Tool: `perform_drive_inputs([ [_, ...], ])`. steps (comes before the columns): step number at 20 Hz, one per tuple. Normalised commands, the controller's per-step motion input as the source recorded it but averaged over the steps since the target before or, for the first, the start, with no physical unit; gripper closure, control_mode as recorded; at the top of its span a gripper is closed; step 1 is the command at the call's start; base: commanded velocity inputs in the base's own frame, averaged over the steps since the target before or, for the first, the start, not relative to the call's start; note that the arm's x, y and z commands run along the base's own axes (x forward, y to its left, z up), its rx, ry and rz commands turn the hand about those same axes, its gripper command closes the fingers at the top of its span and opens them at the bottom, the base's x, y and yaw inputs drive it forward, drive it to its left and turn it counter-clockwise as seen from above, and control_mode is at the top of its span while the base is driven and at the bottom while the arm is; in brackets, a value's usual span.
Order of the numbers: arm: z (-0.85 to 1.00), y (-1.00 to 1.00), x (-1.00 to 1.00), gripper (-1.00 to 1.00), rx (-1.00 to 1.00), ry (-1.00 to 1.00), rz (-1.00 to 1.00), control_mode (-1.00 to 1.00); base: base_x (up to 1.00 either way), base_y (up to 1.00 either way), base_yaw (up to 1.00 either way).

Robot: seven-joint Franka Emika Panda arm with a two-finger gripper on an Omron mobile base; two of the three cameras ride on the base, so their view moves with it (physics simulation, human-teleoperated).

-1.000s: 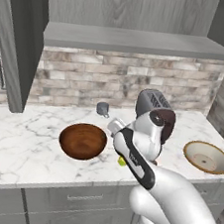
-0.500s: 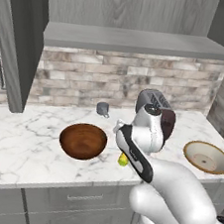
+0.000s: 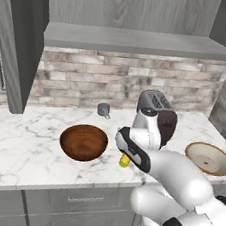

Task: Pick both bowls and place them on the counter. Then place the cookie dough ball in one bowl and place the corn in the other bowl.

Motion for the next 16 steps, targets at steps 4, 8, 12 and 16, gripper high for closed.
perform_drive_inputs([
  [4, -0.42, -0.03, 0.32, -1.00, -0.01, 0.06, 0.00, -1.00, 0.00, 0.00, 0.00],
  [8, -0.38, 0.00, 0.41, -1.00, -0.03, 0.08, 0.00, -1.00, 0.00, 0.00, 0.00],
  [12, -0.33, 0.00, 0.32, -1.00, 0.00, 0.08, 0.05, -1.00, 0.00, 0.00, 0.00],
  [16, -0.42, 0.00, 0.29, 1.00, 0.00, 0.10, 0.05, -1.00, 0.00, 0.00, 0.00],
])
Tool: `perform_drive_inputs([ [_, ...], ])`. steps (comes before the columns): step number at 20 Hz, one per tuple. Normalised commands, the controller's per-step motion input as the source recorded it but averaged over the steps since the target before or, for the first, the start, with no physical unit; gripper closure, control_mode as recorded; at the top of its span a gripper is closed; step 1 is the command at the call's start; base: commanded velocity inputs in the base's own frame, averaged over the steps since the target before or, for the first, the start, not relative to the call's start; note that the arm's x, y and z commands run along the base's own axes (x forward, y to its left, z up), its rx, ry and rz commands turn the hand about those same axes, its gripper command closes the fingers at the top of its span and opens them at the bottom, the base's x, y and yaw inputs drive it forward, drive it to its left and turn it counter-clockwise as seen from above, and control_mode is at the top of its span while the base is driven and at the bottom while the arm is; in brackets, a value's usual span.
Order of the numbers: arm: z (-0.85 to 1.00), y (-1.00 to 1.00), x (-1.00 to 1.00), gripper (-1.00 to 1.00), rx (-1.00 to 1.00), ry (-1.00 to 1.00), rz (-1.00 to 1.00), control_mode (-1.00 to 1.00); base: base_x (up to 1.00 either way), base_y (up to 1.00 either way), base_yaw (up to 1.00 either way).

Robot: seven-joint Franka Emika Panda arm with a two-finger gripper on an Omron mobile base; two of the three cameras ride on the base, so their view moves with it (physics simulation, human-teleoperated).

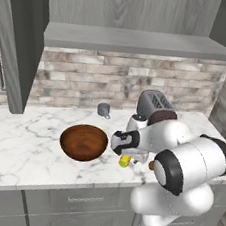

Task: Pick both bowls and place them on the counter. Then place the cookie dough ball in one bowl and place the corn in the other bowl.

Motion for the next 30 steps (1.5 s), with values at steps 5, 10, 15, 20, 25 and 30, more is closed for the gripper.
perform_drive_inputs([
  [5, -0.21, 0.01, 0.02, 1.00, 0.00, 0.03, 0.00, -1.00, 0.00, 0.00, 0.00],
  [10, 0.15, 0.00, -0.45, 1.00, 0.00, -0.07, -0.01, -1.00, 0.00, 0.00, 0.00],
  [15, 0.73, 0.00, -0.75, 1.00, 0.00, -0.22, 0.00, -1.00, 0.00, 0.00, 0.00],
  [20, 0.97, 0.00, -0.43, 1.00, 0.00, -0.20, 0.00, -1.00, 0.00, 0.00, 0.00],
  [25, 0.91, 0.39, -0.07, 1.00, -0.01, -0.10, 0.00, -1.00, 0.00, 0.00, 0.00],
  [30, 0.70, 0.91, 0.00, 1.00, -0.06, -0.01, 0.00, -1.00, 0.00, 0.00, 0.00],
])
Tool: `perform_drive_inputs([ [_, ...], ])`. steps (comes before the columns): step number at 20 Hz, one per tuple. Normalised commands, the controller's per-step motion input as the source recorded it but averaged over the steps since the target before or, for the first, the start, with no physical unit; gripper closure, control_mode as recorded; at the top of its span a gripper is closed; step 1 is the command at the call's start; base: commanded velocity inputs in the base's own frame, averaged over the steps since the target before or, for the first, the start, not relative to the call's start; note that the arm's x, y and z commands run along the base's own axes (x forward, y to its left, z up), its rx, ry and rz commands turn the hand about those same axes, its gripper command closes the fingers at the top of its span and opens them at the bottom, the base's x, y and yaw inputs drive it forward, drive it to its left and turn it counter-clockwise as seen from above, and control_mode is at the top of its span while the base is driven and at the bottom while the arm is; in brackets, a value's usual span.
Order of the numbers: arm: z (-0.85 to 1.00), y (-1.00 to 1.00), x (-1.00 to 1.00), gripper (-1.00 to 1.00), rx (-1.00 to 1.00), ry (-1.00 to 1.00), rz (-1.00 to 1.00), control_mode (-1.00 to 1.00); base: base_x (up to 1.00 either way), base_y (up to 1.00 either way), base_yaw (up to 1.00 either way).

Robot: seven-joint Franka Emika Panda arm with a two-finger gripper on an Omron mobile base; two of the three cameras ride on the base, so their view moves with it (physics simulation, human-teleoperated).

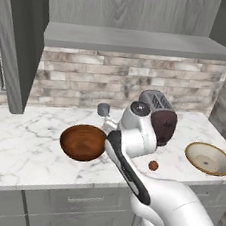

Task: Pick both bowls and place them on the counter. Then place the cookie dough ball in one bowl and place the corn in the other bowl.

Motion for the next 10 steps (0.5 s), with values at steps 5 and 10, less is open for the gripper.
perform_drive_inputs([
  [5, 0.51, 0.84, 0.28, 1.00, -0.05, 0.03, 0.00, -1.00, 0.00, 0.00, 0.00],
  [10, -0.23, 0.46, 0.57, 1.00, -0.02, 0.19, 0.01, -1.00, 0.00, 0.00, 0.00],
])
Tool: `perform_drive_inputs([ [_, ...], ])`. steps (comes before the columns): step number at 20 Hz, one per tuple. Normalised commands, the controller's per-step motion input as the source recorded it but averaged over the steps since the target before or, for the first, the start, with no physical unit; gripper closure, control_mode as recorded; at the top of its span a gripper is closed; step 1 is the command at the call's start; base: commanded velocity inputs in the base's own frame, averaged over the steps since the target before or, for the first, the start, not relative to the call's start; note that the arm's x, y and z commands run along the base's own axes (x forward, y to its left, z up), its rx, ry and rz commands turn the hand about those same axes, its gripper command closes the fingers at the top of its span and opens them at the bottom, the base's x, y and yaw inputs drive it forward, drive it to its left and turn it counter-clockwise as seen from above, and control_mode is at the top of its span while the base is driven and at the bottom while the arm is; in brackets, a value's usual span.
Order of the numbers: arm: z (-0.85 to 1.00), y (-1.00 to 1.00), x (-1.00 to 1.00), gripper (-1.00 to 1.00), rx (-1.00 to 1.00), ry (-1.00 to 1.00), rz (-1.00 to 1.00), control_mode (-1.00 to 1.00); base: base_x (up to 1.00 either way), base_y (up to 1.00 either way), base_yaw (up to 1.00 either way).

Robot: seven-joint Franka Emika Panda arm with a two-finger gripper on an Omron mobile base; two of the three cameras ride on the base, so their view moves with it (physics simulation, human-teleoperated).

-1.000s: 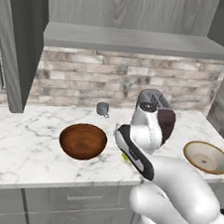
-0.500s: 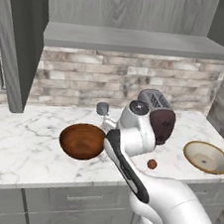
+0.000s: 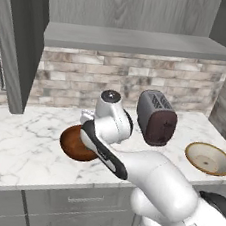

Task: Pick both bowls and place them on the counter. Then place the cookie dough ball in one bowl and place the corn in the other bowl.

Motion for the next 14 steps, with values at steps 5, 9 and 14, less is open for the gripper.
perform_drive_inputs([
  [5, -0.50, 0.18, 0.21, 1.00, 0.00, 0.13, 0.00, -1.00, 0.00, 0.00, 0.00],
  [9, -0.45, 0.28, 0.33, 1.00, -0.03, 0.12, 0.00, -1.00, 0.00, 0.00, 0.00],
  [14, -0.43, 0.17, 0.20, 1.00, -0.05, 0.09, 0.00, -1.00, 0.00, 0.00, 0.00],
])
